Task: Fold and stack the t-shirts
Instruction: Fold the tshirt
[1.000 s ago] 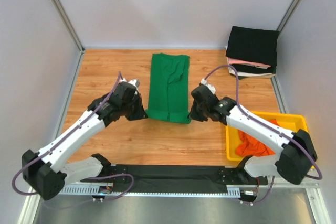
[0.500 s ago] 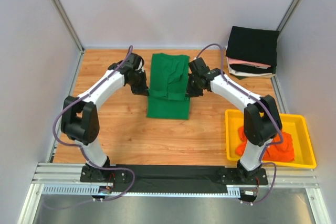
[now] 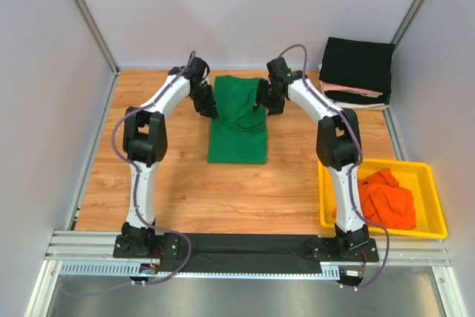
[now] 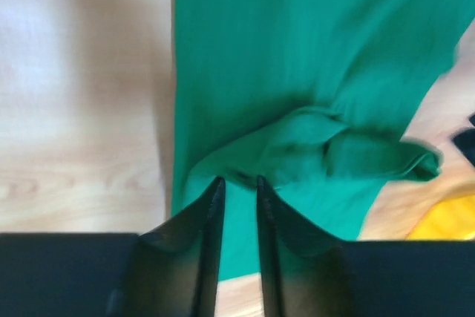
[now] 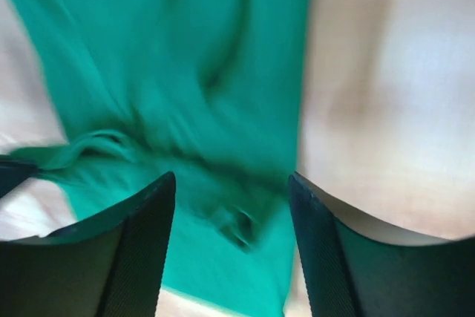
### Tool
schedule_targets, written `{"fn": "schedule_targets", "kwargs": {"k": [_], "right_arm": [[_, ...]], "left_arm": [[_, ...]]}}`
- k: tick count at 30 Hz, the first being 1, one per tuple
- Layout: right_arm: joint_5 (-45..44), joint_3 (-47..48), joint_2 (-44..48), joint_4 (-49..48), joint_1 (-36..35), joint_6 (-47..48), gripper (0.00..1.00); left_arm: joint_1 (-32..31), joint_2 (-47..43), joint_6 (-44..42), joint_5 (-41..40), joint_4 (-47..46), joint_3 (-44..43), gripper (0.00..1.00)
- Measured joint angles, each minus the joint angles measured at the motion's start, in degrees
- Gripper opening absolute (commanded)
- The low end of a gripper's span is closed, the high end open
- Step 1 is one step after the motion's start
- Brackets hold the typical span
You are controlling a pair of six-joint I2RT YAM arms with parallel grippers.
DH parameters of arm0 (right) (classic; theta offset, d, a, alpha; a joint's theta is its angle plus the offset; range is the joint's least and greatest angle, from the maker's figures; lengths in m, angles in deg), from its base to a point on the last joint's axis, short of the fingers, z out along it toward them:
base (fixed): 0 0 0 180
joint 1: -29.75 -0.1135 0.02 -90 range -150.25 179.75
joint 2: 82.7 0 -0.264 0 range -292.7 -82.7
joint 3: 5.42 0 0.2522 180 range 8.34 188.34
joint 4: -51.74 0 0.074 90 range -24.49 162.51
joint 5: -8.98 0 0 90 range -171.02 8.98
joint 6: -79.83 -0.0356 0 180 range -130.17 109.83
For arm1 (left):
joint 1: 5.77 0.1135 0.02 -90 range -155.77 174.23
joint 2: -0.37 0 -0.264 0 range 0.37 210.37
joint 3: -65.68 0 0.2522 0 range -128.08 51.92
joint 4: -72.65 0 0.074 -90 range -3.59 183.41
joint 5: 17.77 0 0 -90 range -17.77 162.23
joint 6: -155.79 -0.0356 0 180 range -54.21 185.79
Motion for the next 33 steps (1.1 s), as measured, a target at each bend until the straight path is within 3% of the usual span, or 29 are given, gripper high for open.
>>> {"fn": "schedule_targets", "kwargs": {"k": [4,5,7,9,15,20,24,27,33], "right_arm": [[2.0,24.6,-10.9,5.8,3.2,0.7,0.65],[2.3,27.4,-11.4,6.3,3.9,0.8,0.65],[2.7,25.6,-8.4,6.3,5.1,1.0,0.65],[2.7,17.0,-1.9,5.3,6.1,1.0,0.65],[3.5,-20.3,21.9,-2.1,2.6,0.5,0.66],[5.7,-38.7,27.8,-8.1,-3.7,-1.5,0.63],[7.0,-45.9,27.8,-11.6,-5.4,-3.4,0.61],[7.2,-46.8,27.7,-13.5,-5.4,-4.2,0.57],[7.2,-46.7,26.3,-18.0,-5.4,-5.0,0.48]], "left_arm": [[2.9,12.1,0.9,2.9,7.0,-21.0,0.42],[3.8,14.6,0.9,3.4,8.8,-26.7,0.43],[5.2,14.2,0.8,3.7,9.6,-28.4,0.43],[6.4,9.4,0.6,3.8,9.2,-22.8,0.43],[6.3,-13.9,-0.4,3.6,3.7,9.2,0.41],[5.0,-28.0,-0.6,4.5,-4.0,30.5,0.41],[4.6,-35.0,-0.1,5.1,-11.1,45.0,0.44],[4.3,-37.5,0.7,5.4,-15.6,52.5,0.55],[3.2,-37.7,2.0,5.7,-22.4,56.9,0.60]]}}
